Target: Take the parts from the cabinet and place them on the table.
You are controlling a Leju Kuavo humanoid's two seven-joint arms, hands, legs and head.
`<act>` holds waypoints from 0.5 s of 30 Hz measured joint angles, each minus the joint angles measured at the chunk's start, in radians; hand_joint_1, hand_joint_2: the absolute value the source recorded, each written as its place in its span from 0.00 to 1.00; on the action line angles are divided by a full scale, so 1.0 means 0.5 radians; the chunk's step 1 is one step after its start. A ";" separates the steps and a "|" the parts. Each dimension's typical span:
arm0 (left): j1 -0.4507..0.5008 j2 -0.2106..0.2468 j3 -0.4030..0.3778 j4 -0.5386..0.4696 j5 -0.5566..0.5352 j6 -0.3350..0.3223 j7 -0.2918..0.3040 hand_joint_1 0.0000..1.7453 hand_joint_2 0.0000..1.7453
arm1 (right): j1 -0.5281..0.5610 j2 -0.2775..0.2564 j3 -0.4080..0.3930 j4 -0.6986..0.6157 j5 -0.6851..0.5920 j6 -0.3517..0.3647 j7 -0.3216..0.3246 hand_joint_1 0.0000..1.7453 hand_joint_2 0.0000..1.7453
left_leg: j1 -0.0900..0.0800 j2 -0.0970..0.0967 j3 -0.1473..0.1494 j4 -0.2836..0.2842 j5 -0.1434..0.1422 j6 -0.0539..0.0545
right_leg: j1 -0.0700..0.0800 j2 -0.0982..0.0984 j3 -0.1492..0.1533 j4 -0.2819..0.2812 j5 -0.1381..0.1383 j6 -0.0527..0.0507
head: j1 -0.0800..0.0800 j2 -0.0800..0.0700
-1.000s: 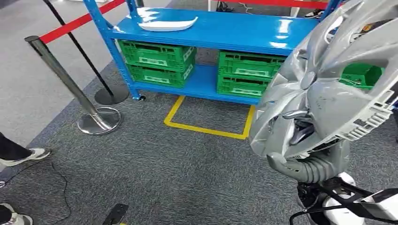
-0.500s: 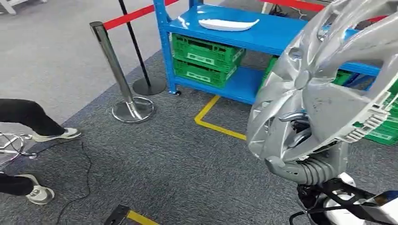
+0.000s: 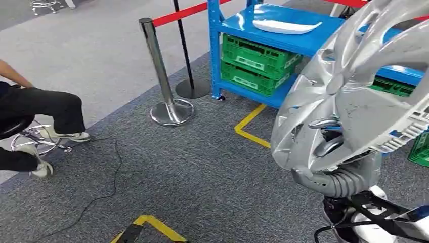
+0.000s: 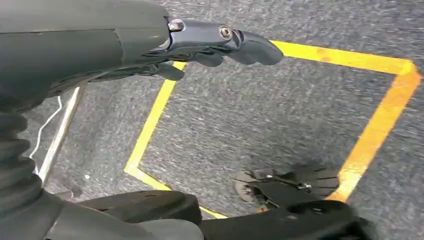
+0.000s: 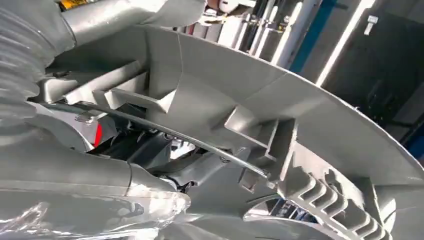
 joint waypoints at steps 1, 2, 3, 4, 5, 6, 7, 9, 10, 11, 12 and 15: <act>0.000 0.000 -0.006 0.000 -0.010 0.000 0.000 0.00 1.00 | 0.006 -0.002 -0.009 -0.011 -0.011 0.008 -0.003 1.00 1.00 | -0.012 0.106 0.085 -0.135 0.039 0.012 | 0.005 -0.018 0.008 0.000 -0.005 0.009 | -0.001 0.000; -0.006 -0.003 -0.015 0.000 -0.013 0.000 0.000 0.00 1.00 | 0.017 -0.006 -0.019 -0.023 -0.031 0.019 -0.008 1.00 1.00 | -0.033 0.144 0.111 -0.215 0.014 0.018 | 0.024 -0.039 0.002 0.017 -0.019 0.025 | -0.005 0.000; -0.010 -0.002 -0.023 0.000 -0.014 0.005 0.000 0.00 1.00 | 0.024 -0.018 -0.037 -0.038 -0.059 0.045 -0.012 1.00 1.00 | -0.028 0.115 0.099 -0.198 0.021 0.036 | 0.024 -0.056 0.004 0.007 -0.015 0.034 | 0.004 0.000; -0.009 -0.002 -0.024 0.000 -0.015 0.010 0.000 0.00 1.00 | 0.028 -0.019 -0.042 -0.040 -0.069 0.062 -0.015 1.00 1.00 | -0.032 0.095 0.095 -0.201 0.019 0.042 | 0.025 -0.082 0.012 0.003 -0.016 0.040 | 0.000 0.000; -0.002 -0.002 -0.024 0.000 -0.019 0.011 0.000 0.00 1.00 | 0.029 -0.021 -0.045 -0.043 -0.078 0.079 -0.017 1.00 1.00 | -0.035 0.070 0.092 -0.202 0.019 0.053 | 0.023 -0.106 0.020 -0.005 -0.016 0.047 | 0.003 0.000; -0.001 0.000 -0.027 0.000 -0.021 0.012 0.000 0.00 1.00 | 0.032 -0.021 -0.047 -0.047 -0.079 0.093 -0.018 1.00 1.00 | -0.025 0.041 0.102 -0.216 0.029 0.067 | 0.021 -0.122 0.024 -0.002 -0.031 0.061 | -0.002 0.000; 0.004 -0.002 -0.027 0.000 -0.021 0.015 0.000 0.00 1.00 | 0.035 -0.021 -0.052 -0.050 -0.080 0.099 -0.018 1.00 1.00 | -0.017 0.020 0.103 -0.217 0.031 0.074 | 0.012 -0.027 0.006 0.033 -0.064 0.074 | 0.011 0.000; -0.001 0.000 -0.028 0.000 -0.027 0.021 0.007 0.00 1.00 | 0.063 -0.021 -0.068 -0.056 -0.078 0.108 -0.024 1.00 1.00 | -0.012 -0.027 0.101 -0.217 0.034 0.092 | 0.010 0.111 -0.116 0.307 -0.206 0.077 | 0.021 0.000; -0.001 0.000 -0.031 0.000 -0.035 0.021 0.021 0.00 1.00 | 0.076 -0.021 -0.070 -0.056 -0.072 0.111 -0.025 1.00 1.00 | -0.012 -0.056 0.099 -0.217 0.033 0.094 | 0.011 0.134 -0.201 0.479 -0.272 0.079 | 0.025 0.000; -0.001 0.000 -0.034 0.001 -0.036 0.022 0.036 0.00 1.00 | 0.088 -0.021 -0.072 -0.056 -0.066 0.112 -0.027 1.00 1.00 | -0.013 -0.088 0.100 -0.216 0.033 0.094 | 0.011 0.141 -0.267 0.600 -0.302 0.081 | 0.023 0.000; 0.001 0.001 -0.034 0.003 -0.036 0.028 0.049 0.00 1.00 | 0.095 -0.021 -0.072 -0.056 -0.065 0.112 -0.027 1.00 1.00 | -0.013 -0.116 0.101 -0.216 0.033 0.094 | 0.011 0.143 -0.293 0.625 -0.283 0.081 | 0.025 0.000; 0.004 0.001 -0.034 0.005 -0.033 0.036 0.076 0.00 1.00 | 0.110 -0.021 -0.084 -0.058 -0.061 0.109 -0.027 1.00 1.00 | -0.009 -0.208 0.107 -0.213 0.034 0.091 | -0.001 0.182 -0.140 0.255 -0.039 0.075 | 0.024 0.000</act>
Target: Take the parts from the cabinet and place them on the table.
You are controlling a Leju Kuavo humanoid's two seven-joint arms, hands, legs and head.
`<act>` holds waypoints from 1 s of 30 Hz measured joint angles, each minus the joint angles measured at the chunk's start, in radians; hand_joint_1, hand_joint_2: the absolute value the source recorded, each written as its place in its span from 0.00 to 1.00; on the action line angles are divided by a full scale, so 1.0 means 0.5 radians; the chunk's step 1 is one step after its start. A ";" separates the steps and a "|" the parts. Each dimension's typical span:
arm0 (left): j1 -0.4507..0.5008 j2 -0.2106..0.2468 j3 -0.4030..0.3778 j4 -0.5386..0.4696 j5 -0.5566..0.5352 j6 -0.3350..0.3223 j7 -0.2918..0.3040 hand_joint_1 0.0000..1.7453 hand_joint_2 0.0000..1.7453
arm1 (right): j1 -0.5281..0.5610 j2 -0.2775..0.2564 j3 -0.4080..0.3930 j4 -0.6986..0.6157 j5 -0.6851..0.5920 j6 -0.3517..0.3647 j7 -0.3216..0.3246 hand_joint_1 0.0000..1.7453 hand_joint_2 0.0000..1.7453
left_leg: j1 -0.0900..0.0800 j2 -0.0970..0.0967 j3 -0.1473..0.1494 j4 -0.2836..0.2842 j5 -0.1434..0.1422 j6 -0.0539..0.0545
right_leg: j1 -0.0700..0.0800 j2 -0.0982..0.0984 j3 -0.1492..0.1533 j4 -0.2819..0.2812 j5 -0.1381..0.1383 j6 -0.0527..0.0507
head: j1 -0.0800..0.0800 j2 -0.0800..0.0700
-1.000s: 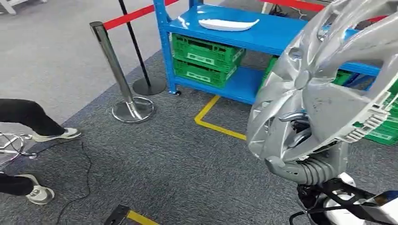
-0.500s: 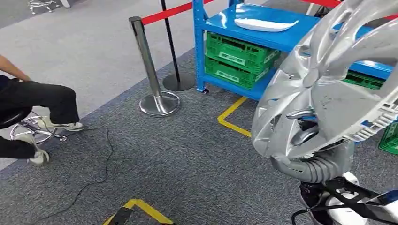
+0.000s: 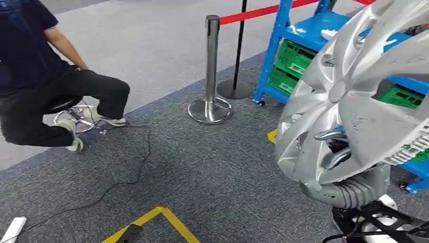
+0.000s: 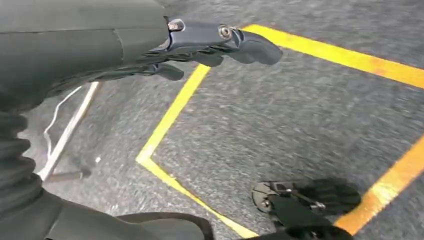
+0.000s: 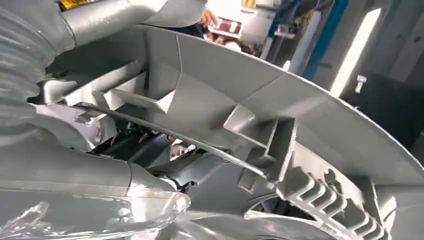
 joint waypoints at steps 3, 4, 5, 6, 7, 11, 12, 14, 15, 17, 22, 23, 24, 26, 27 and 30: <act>-0.007 0.002 -0.003 0.000 -0.006 -0.034 0.002 0.00 1.00 | 0.010 0.000 -0.012 -0.010 -0.005 0.000 -0.014 1.00 1.00 | -0.002 -0.073 -0.030 0.019 0.007 -0.030 | -0.028 0.156 0.118 -0.233 0.031 -0.002 | -0.005 0.000; -0.002 0.003 -0.006 0.001 -0.005 -0.051 0.005 0.00 1.00 | 0.015 0.000 -0.020 -0.010 -0.015 -0.001 -0.020 1.00 1.00 | 0.008 -0.092 -0.041 0.011 0.017 -0.046 | -0.020 0.138 0.112 -0.229 0.031 -0.011 | -0.001 0.000; 0.008 0.003 -0.006 0.001 -0.005 -0.057 0.008 0.00 1.00 | 0.015 0.000 -0.024 -0.009 -0.021 0.000 -0.024 1.00 1.00 | 0.016 -0.114 -0.044 0.003 0.025 -0.059 | -0.011 0.122 0.111 -0.224 0.032 -0.023 | -0.003 0.000; 0.015 0.004 -0.006 0.002 -0.005 -0.065 0.011 0.00 1.00 | 0.015 0.000 -0.033 -0.010 -0.026 0.000 -0.027 1.00 1.00 | 0.016 -0.138 -0.047 0.004 0.024 -0.073 | -0.020 0.093 0.120 -0.241 0.041 -0.041 | -0.003 0.000; 0.020 0.007 -0.007 0.002 -0.005 -0.068 0.011 0.00 1.00 | 0.013 0.000 -0.034 -0.010 -0.028 0.000 -0.029 1.00 1.00 | 0.007 -0.048 -0.054 0.026 0.004 -0.075 | -0.020 0.063 0.129 -0.250 0.046 -0.052 | -0.004 0.000; 0.004 0.002 -0.010 0.002 0.002 -0.082 0.012 0.00 1.00 | 0.018 0.000 -0.059 -0.011 -0.037 -0.002 -0.038 1.00 1.00 | 0.001 0.155 -0.307 0.551 -0.258 -0.097 | -0.004 -0.055 0.133 -0.253 0.039 -0.080 | -0.031 0.000; 0.005 0.001 -0.010 0.002 0.002 -0.086 0.008 0.00 1.00 | 0.018 0.000 -0.059 -0.011 -0.037 0.000 -0.038 1.00 1.00 | 0.002 0.158 -0.339 0.619 -0.263 -0.097 | -0.002 -0.086 0.135 -0.253 0.036 -0.084 | -0.030 0.000; 0.008 0.000 -0.010 0.002 0.005 -0.087 -0.003 0.00 1.00 | 0.017 0.000 -0.062 -0.011 -0.036 0.004 -0.040 1.00 1.00 | 0.001 0.161 -0.267 0.490 -0.155 -0.091 | 0.001 -0.141 0.139 -0.253 0.033 -0.080 | -0.031 0.000; 0.007 0.000 -0.010 0.002 0.005 -0.087 -0.006 0.00 1.00 | 0.017 0.000 -0.063 -0.011 -0.036 0.005 -0.040 1.00 1.00 | 0.000 0.173 -0.185 0.340 -0.079 -0.085 | 0.002 -0.165 0.143 -0.253 0.030 -0.077 | -0.030 0.000; 0.004 0.001 -0.010 0.002 0.006 -0.085 -0.022 0.00 1.00 | 0.014 0.000 -0.069 -0.012 -0.033 0.005 -0.045 1.00 1.00 | -0.018 0.335 -0.019 0.075 0.000 -0.068 | 0.018 -0.208 0.149 -0.249 0.017 -0.058 | -0.031 0.000; -0.006 0.009 -0.010 0.002 0.015 -0.085 -0.105 0.00 1.00 | 0.022 -0.001 -0.078 -0.019 -0.005 0.006 -0.070 1.00 1.00 | -0.031 0.235 -0.019 0.012 -0.015 -0.006 | 0.022 -0.315 0.172 -0.250 -0.003 -0.010 | -0.030 0.000; -0.001 0.010 -0.010 0.002 0.019 -0.091 -0.109 0.00 1.00 | 0.025 -0.001 -0.077 -0.026 0.001 0.006 -0.072 1.00 1.00 | -0.016 0.215 -0.010 0.009 -0.011 0.000 | 0.011 -0.243 0.160 -0.233 -0.027 0.005 | -0.020 0.000; -0.003 0.014 -0.009 0.002 0.020 -0.095 -0.111 0.00 1.00 | 0.029 -0.001 -0.077 -0.030 0.002 0.006 -0.077 1.00 1.00 | -0.012 0.196 -0.008 0.008 -0.013 0.004 | 0.011 -0.133 0.127 -0.145 -0.082 0.010 | -0.014 0.000; -0.017 0.015 -0.008 0.002 0.020 -0.102 -0.111 0.00 1.00 | 0.043 -0.001 -0.075 -0.036 0.008 0.004 -0.081 1.00 1.00 | -0.011 0.150 -0.010 0.008 -0.010 0.016 | 0.011 -0.061 -0.029 0.165 -0.213 0.015 | -0.005 0.000; -0.020 0.015 -0.009 0.002 0.018 -0.105 -0.110 0.00 1.00 | 0.051 -0.001 -0.072 -0.037 0.015 0.004 -0.082 1.00 1.00 | -0.011 0.120 -0.010 0.009 -0.010 0.016 | 0.012 -0.047 -0.109 0.311 -0.260 0.014 | -0.005 0.000; -0.016 0.018 -0.008 0.003 0.005 -0.111 -0.088 0.00 1.00 | 0.070 -0.001 -0.069 -0.037 0.018 0.001 -0.082 1.00 1.00 | -0.009 0.031 -0.005 0.012 -0.009 0.015 | 0.010 -0.035 -0.091 0.198 -0.112 0.004 | -0.005 0.000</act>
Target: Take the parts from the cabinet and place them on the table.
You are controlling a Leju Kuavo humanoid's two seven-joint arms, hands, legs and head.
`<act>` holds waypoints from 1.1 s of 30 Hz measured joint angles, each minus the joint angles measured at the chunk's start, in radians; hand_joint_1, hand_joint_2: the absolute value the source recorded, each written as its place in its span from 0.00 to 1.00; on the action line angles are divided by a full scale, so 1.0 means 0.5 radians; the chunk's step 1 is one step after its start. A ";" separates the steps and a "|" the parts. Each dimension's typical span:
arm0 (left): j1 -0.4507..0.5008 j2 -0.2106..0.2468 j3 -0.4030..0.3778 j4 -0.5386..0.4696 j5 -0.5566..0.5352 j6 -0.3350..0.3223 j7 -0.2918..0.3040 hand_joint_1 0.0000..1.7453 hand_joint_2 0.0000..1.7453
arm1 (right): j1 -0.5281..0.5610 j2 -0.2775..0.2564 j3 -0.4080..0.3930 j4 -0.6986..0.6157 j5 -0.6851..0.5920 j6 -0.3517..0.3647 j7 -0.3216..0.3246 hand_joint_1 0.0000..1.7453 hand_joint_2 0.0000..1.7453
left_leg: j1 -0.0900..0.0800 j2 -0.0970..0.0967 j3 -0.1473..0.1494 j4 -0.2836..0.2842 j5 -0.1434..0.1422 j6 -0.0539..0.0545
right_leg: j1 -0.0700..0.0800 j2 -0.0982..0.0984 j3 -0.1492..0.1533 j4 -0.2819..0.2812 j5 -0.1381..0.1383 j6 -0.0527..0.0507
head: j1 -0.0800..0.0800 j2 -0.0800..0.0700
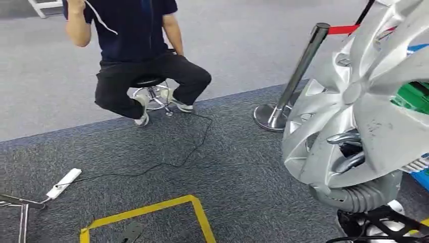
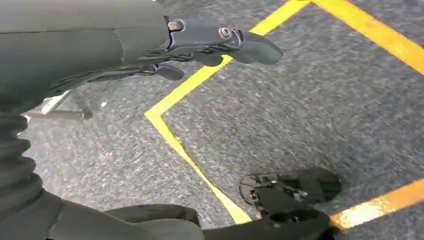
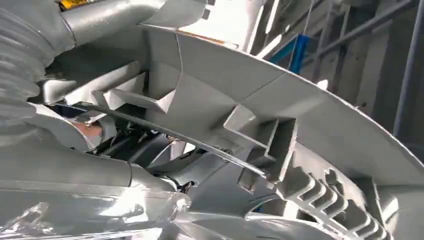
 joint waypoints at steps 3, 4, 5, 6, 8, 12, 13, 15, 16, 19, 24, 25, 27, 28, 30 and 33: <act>-0.001 -0.001 -0.001 0.000 -0.005 -0.002 0.002 0.00 1.00 | -0.002 0.000 0.002 0.001 0.002 0.001 0.000 1.00 1.00 | 0.003 -0.073 -0.003 0.003 0.002 -0.022 | -0.025 0.184 0.193 -0.401 0.137 -0.005 | -0.001 0.000; -0.006 0.002 0.000 0.000 -0.005 -0.002 0.005 0.00 1.00 | 0.000 0.000 0.002 -0.003 0.003 0.000 -0.002 1.00 1.00 | 0.005 -0.101 -0.022 0.017 0.007 -0.033 | -0.032 0.184 0.219 -0.437 0.136 -0.008 | -0.002 0.000; -0.005 0.002 -0.001 0.000 -0.009 -0.002 0.008 0.00 1.00 | 0.005 0.000 0.003 -0.003 0.003 -0.001 -0.001 1.00 1.00 | 0.011 -0.111 -0.033 0.009 0.019 -0.044 | -0.024 0.165 0.211 -0.431 0.141 -0.016 | -0.003 0.000; 0.001 0.002 -0.001 0.001 -0.014 -0.003 0.012 0.00 1.00 | 0.008 0.000 0.003 -0.003 0.003 -0.001 -0.001 1.00 1.00 | 0.019 -0.136 -0.036 0.004 0.028 -0.057 | -0.016 0.149 0.207 -0.424 0.143 -0.023 | -0.007 0.000; 0.007 0.007 -0.005 0.003 -0.050 -0.014 0.037 0.00 1.00 | 0.004 0.000 0.003 -0.003 0.002 -0.001 -0.001 1.00 1.00 | 0.021 -0.096 -0.047 0.018 0.016 -0.073 | -0.021 0.095 0.214 -0.438 0.157 -0.056 | -0.006 0.000; -0.055 0.004 -0.076 0.003 -0.176 -0.062 0.172 0.00 1.00 | -0.023 0.000 -0.004 -0.002 -0.038 -0.008 0.011 1.00 1.00 | 0.005 0.121 -0.282 0.507 -0.237 -0.092 | -0.003 -0.021 0.214 -0.441 0.154 -0.084 | -0.026 0.000; -0.071 0.003 -0.089 0.003 -0.183 -0.072 0.185 0.00 1.00 | -0.030 0.000 -0.004 0.001 -0.042 -0.007 0.015 1.00 1.00 | 0.005 0.123 -0.326 0.604 -0.258 -0.090 | 0.000 -0.054 0.214 -0.441 0.153 -0.085 | -0.027 0.000; -0.081 0.003 -0.102 0.003 -0.195 -0.074 0.198 0.00 1.00 | -0.035 0.000 -0.004 0.002 -0.047 -0.007 0.018 1.00 1.00 | 0.004 0.125 -0.278 0.522 -0.170 -0.079 | 0.005 -0.110 0.216 -0.441 0.151 -0.089 | -0.027 0.000; -0.081 0.003 -0.107 0.003 -0.196 -0.074 0.198 0.00 1.00 | -0.035 0.000 -0.004 0.002 -0.048 -0.007 0.020 1.00 1.00 | -0.001 0.135 -0.208 0.394 -0.100 -0.070 | 0.006 -0.134 0.218 -0.441 0.150 -0.088 | -0.027 0.000; -0.096 0.004 -0.127 0.003 -0.200 -0.074 0.203 0.00 1.00 | -0.041 0.000 -0.005 0.002 -0.051 -0.014 0.019 1.00 1.00 | -0.050 0.314 0.004 -0.006 -0.019 -0.033 | 0.026 -0.198 0.218 -0.426 0.133 -0.065 | -0.030 0.000; -0.097 0.013 -0.145 0.003 -0.237 -0.074 0.233 0.00 1.00 | -0.047 -0.001 -0.025 0.000 -0.069 -0.060 0.020 1.00 1.00 | -0.031 0.193 -0.002 -0.015 0.003 0.011 | 0.016 -0.181 0.212 -0.395 0.089 -0.016 | -0.018 0.000; -0.104 0.015 -0.150 0.003 -0.237 -0.072 0.240 0.00 1.00 | -0.048 -0.001 -0.046 -0.001 -0.082 -0.066 0.017 1.00 1.00 | -0.022 0.172 -0.002 -0.015 0.004 0.015 | 0.011 -0.082 0.166 -0.283 0.020 -0.008 | -0.012 0.000; -0.120 0.011 -0.153 0.003 -0.237 -0.069 0.245 0.00 1.00 | -0.047 -0.003 -0.081 -0.001 -0.094 -0.081 0.017 1.00 1.00 | -0.015 0.123 -0.004 -0.014 0.008 0.022 | 0.007 -0.019 0.033 -0.001 -0.100 0.005 | 0.001 0.000; -0.127 0.009 -0.153 0.003 -0.237 -0.069 0.247 0.00 1.00 | -0.047 -0.011 -0.104 -0.001 -0.098 -0.083 0.017 1.00 1.00 | -0.015 0.090 -0.004 -0.013 0.008 0.023 | 0.006 -0.009 -0.048 0.147 -0.140 0.010 | 0.002 0.000; -0.128 0.014 -0.153 0.003 -0.236 -0.068 0.262 0.00 1.00 | -0.045 -0.017 -0.127 -0.001 -0.102 -0.085 0.020 1.00 1.00 | -0.013 0.034 -0.002 -0.011 0.009 0.022 | 0.005 -0.008 -0.060 0.114 -0.061 0.013 | 0.002 0.000; -0.134 0.015 -0.153 0.003 -0.235 -0.066 0.282 0.00 1.00 | -0.049 -0.018 -0.156 -0.001 -0.107 -0.085 0.024 1.00 1.00 | -0.002 -0.049 0.000 -0.002 0.005 0.004 | -0.019 0.083 0.154 -0.367 0.189 0.023 | 0.003 0.000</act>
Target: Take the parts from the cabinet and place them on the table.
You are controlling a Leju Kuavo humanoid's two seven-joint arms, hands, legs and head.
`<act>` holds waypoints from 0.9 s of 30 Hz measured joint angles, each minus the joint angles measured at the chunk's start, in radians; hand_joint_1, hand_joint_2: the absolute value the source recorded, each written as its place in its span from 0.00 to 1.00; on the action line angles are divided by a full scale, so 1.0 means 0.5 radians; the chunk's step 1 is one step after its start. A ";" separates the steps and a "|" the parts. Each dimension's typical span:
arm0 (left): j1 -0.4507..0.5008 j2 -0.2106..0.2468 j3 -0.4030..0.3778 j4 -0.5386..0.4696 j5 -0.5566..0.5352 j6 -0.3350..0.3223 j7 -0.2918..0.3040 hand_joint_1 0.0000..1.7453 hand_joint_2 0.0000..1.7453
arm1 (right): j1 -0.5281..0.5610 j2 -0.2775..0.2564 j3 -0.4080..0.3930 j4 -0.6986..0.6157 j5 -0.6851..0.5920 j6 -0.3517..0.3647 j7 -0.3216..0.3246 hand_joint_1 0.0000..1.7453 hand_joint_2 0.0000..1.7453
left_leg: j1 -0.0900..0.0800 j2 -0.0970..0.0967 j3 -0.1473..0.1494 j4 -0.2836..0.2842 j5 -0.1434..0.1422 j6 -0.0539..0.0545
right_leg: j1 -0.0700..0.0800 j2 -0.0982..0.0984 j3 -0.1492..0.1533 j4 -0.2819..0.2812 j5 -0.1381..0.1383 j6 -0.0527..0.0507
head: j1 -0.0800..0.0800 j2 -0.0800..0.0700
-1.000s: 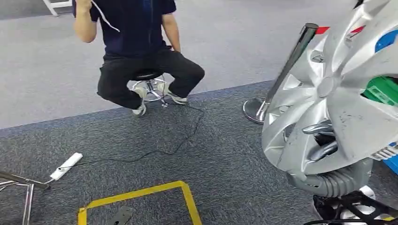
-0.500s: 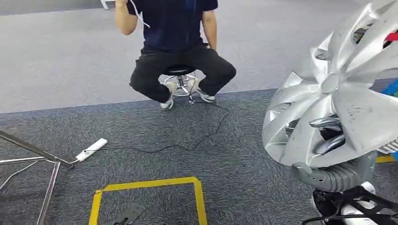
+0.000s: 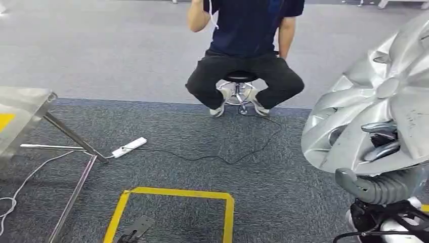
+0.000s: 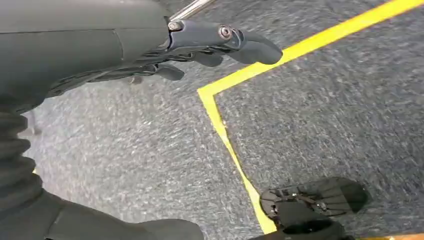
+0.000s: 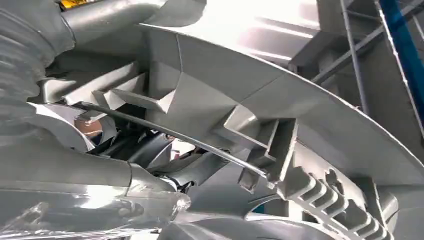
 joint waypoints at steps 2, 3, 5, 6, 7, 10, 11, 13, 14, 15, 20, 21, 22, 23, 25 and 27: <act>-0.012 0.005 0.000 0.000 0.005 0.007 0.016 0.00 1.00 | -0.006 -0.005 -0.017 -0.003 -0.006 0.000 0.014 1.00 1.00 | -0.004 -0.044 -0.033 0.017 0.012 -0.027 | -0.015 0.092 0.037 -0.059 -0.031 -0.015 | -0.003 0.000; -0.009 0.006 0.000 0.000 0.011 0.009 0.024 0.00 1.00 | -0.008 -0.006 -0.021 -0.003 -0.012 0.002 0.022 1.00 1.00 | 0.003 -0.059 -0.041 0.008 0.020 -0.039 | -0.007 0.070 0.032 -0.054 -0.029 -0.026 | -0.001 0.000; 0.001 0.014 0.000 0.000 0.021 0.014 0.032 0.00 1.00 | -0.015 -0.011 -0.027 -0.003 -0.018 0.004 0.032 1.00 1.00 | 0.009 -0.100 -0.049 0.005 0.027 -0.056 | -0.004 0.030 0.034 -0.057 -0.024 -0.053 | -0.001 0.000; 0.004 0.015 0.000 0.000 0.022 0.014 0.034 0.00 1.00 | -0.022 -0.011 -0.027 -0.004 -0.021 0.005 0.037 1.00 1.00 | -0.004 0.016 -0.059 0.029 0.007 -0.065 | -0.006 0.001 0.041 -0.068 -0.019 -0.070 | -0.003 0.000; 0.002 0.014 0.000 0.000 0.024 0.014 0.035 0.00 1.00 | -0.022 -0.011 -0.034 -0.006 -0.031 0.004 0.038 1.00 1.00 | -0.011 0.109 -0.091 0.096 -0.049 -0.071 | -0.001 -0.018 0.042 -0.072 -0.017 -0.078 | -0.023 0.000; -0.012 0.013 0.001 0.000 0.040 0.014 0.035 0.00 1.00 | -0.022 -0.017 -0.047 -0.008 -0.033 0.005 0.050 1.00 1.00 | -0.005 0.175 -0.301 0.556 -0.271 -0.082 | 0.009 -0.113 0.040 -0.073 -0.026 -0.102 | -0.023 0.000; -0.011 0.012 0.001 0.000 0.042 0.015 0.035 0.00 1.00 | -0.022 -0.018 -0.047 -0.008 -0.033 0.005 0.055 1.00 1.00 | -0.005 0.175 -0.333 0.631 -0.284 -0.080 | 0.011 -0.141 0.041 -0.073 -0.027 -0.104 | -0.023 0.000; -0.008 0.012 0.002 0.000 0.045 0.014 0.035 0.00 1.00 | -0.023 -0.018 -0.047 -0.008 -0.037 0.006 0.061 1.00 1.00 | -0.006 0.176 -0.284 0.545 -0.205 -0.071 | 0.018 -0.189 0.042 -0.073 -0.030 -0.107 | -0.023 0.000; -0.009 0.014 0.002 0.000 0.046 0.014 0.035 0.00 1.00 | -0.025 -0.018 -0.047 -0.007 -0.038 0.006 0.062 1.00 1.00 | -0.011 0.192 -0.184 0.362 -0.107 -0.058 | 0.022 -0.220 0.045 -0.073 -0.032 -0.105 | -0.023 0.000; -0.011 0.015 0.004 0.000 0.049 0.015 0.035 0.00 1.00 | -0.034 -0.018 -0.047 -0.007 -0.038 0.006 0.063 1.00 1.00 | -0.025 0.253 -0.082 0.184 -0.034 -0.041 | 0.024 -0.243 0.051 -0.073 -0.035 -0.102 | -0.022 0.000; -0.018 0.019 0.021 0.000 0.063 0.032 0.036 0.00 1.00 | -0.066 -0.020 -0.047 -0.004 -0.044 0.008 0.067 1.00 1.00 | -0.062 0.305 -0.014 0.006 -0.032 -0.002 | 0.046 -0.361 0.061 -0.074 -0.050 -0.067 | -0.021 0.000; -0.014 0.021 0.024 0.000 0.063 0.034 0.037 0.00 1.00 | -0.075 -0.020 -0.046 -0.003 -0.047 0.008 0.070 1.00 1.00 | -0.049 0.278 0.000 -0.009 -0.022 0.011 | 0.047 -0.384 0.064 -0.072 -0.063 -0.052 | -0.027 0.000; -0.009 0.020 0.024 0.000 0.063 0.035 0.039 0.00 1.00 | -0.082 -0.021 -0.046 -0.001 -0.049 0.008 0.076 1.00 1.00 | -0.037 0.253 0.002 -0.013 -0.019 0.017 | 0.035 -0.280 0.044 -0.030 -0.093 -0.036 | -0.016 0.000; -0.013 0.021 0.026 0.000 0.063 0.036 0.039 0.00 1.00 | -0.083 -0.021 -0.046 0.000 -0.051 0.008 0.073 1.00 1.00 | -0.029 0.231 0.002 -0.013 -0.018 0.022 | 0.030 -0.188 -0.002 0.075 -0.151 -0.026 | -0.012 0.000; -0.020 0.015 0.027 0.000 0.063 0.035 0.039 0.00 1.00 | -0.083 -0.026 -0.047 0.004 -0.050 0.008 0.073 1.00 1.00 | -0.021 0.179 0.002 -0.012 -0.016 0.027 | 0.024 -0.114 -0.143 0.359 -0.266 -0.014 | -0.001 0.000; -0.018 0.014 0.030 0.000 0.063 0.036 0.039 0.00 1.00 | -0.083 -0.028 -0.047 0.010 -0.050 0.010 0.073 1.00 1.00 | -0.017 0.116 0.005 -0.011 -0.017 0.029 | 0.021 -0.094 -0.262 0.535 -0.281 -0.004 | 0.004 0.000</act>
